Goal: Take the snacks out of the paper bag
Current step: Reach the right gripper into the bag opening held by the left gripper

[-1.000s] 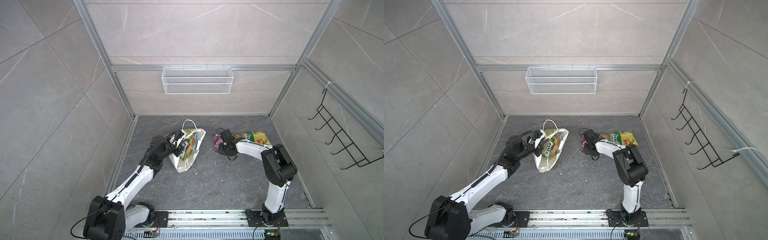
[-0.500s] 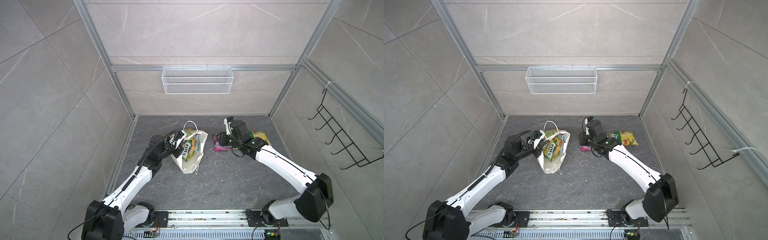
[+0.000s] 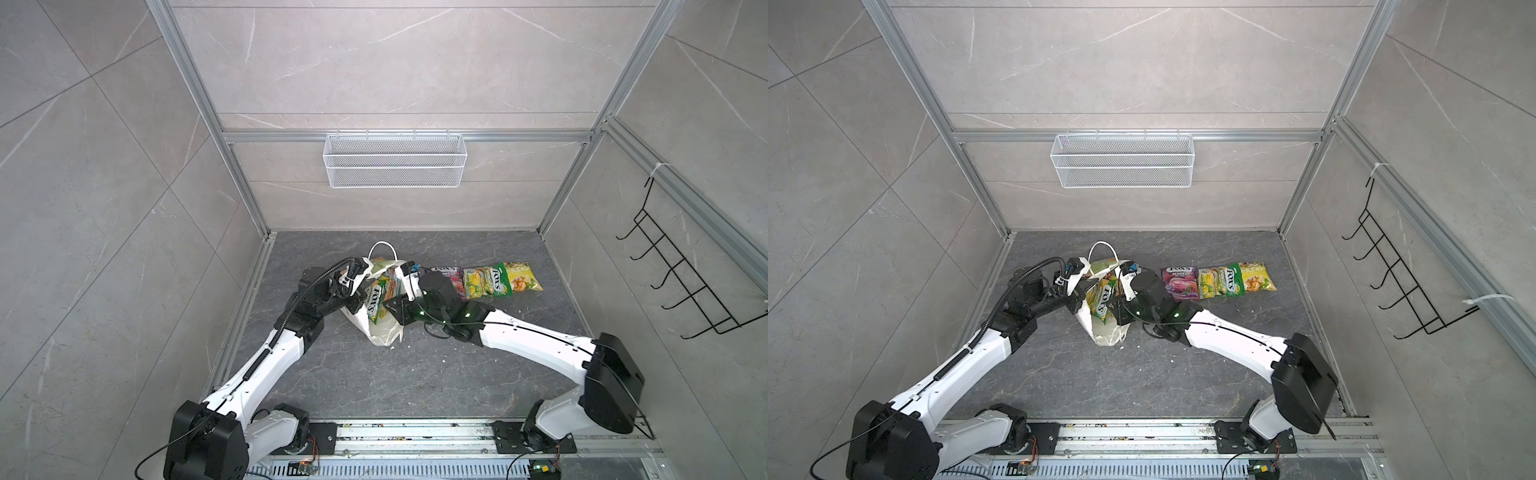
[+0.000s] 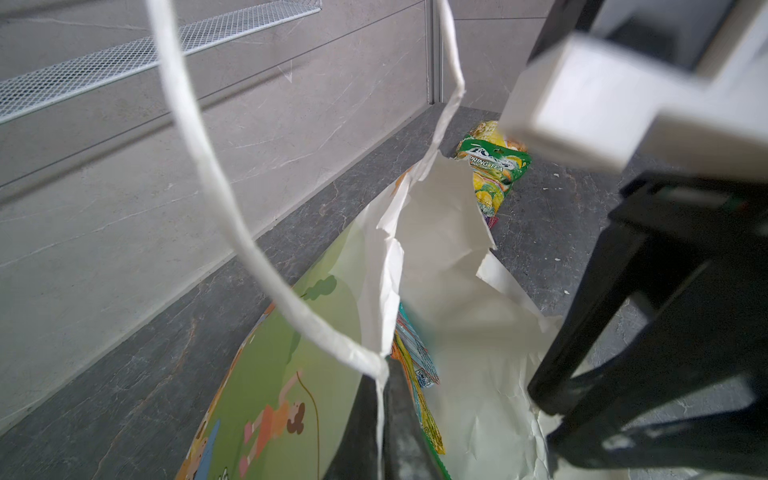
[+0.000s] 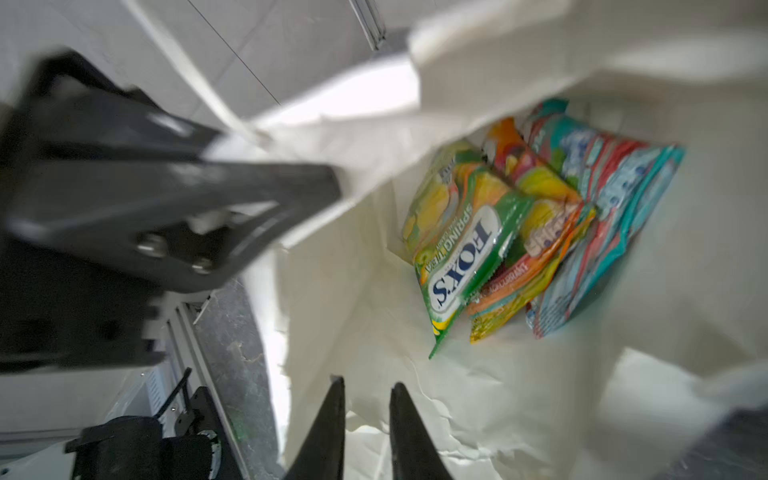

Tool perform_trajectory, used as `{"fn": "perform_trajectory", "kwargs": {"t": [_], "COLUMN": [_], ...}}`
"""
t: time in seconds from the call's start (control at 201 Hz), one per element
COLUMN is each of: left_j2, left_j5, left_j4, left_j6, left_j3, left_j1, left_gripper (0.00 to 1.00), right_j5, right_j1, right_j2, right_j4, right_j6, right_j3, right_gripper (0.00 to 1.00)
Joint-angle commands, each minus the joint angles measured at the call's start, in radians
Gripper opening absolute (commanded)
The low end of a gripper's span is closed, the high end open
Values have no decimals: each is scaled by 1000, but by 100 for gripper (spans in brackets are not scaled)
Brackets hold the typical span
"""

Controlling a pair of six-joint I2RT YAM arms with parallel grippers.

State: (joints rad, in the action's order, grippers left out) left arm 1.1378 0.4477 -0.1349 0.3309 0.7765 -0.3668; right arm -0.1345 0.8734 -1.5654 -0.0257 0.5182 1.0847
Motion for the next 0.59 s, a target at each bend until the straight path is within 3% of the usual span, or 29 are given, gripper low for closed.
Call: {"fn": "perform_trajectory", "kwargs": {"t": [0.0, 0.428, 0.587], "left_j2": [-13, 4, 12], "left_j5": [38, 45, 54], "left_j4": [-50, -57, -65], "left_j6": [-23, -37, -47], "left_j3": [50, 38, 37], "left_j1": [-9, -17, -21], "left_gripper": [0, 0, 0], "right_j5": [50, 246, 258], "right_j1": [5, -1, -35], "right_j2": [-68, -206, -229], "right_j4": [-93, -5, -12], "right_j6": [62, 97, 110], "right_j3": [-20, 8, 0], "right_gripper": [20, 13, 13]}}
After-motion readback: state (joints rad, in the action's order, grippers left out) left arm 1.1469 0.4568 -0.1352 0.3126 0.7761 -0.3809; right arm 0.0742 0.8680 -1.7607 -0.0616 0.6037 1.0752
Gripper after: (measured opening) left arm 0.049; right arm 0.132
